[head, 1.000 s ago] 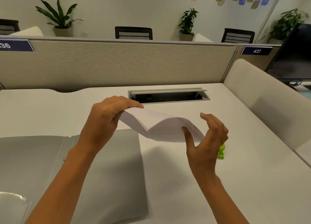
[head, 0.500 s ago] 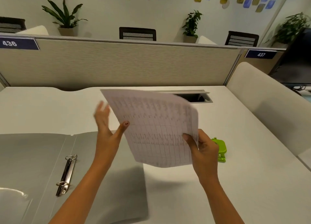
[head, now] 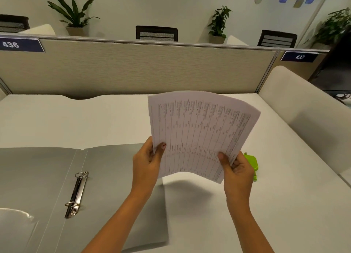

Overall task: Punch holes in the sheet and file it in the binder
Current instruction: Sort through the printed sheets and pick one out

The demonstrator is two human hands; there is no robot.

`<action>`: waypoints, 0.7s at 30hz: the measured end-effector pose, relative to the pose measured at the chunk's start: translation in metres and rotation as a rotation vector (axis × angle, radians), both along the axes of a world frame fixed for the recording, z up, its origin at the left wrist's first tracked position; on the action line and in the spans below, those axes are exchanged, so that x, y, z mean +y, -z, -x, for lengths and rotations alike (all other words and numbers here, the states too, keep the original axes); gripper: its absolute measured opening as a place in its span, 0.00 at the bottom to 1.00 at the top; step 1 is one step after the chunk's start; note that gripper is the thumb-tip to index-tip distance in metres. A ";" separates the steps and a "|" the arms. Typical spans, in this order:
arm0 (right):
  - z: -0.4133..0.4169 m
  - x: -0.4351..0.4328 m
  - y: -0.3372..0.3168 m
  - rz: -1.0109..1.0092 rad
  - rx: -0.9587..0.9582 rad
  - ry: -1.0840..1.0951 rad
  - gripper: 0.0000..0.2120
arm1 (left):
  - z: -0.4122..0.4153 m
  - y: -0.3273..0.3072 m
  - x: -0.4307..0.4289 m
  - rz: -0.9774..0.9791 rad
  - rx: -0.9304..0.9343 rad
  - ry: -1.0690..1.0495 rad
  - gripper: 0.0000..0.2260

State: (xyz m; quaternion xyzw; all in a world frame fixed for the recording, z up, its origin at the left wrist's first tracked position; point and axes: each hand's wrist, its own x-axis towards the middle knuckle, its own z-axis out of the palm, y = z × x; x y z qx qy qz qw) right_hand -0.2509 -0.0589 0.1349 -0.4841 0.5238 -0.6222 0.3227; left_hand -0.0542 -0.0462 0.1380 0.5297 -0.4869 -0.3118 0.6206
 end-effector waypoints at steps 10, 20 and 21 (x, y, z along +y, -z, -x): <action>0.015 0.005 0.022 -0.125 -0.005 0.020 0.13 | 0.015 0.023 0.003 -0.057 -0.006 0.018 0.10; 0.010 0.006 0.034 -0.155 0.005 0.007 0.15 | 0.014 0.034 0.006 -0.100 -0.023 0.034 0.10; 0.010 0.007 0.034 -0.150 0.004 0.007 0.15 | 0.014 0.034 0.007 -0.099 -0.015 0.031 0.10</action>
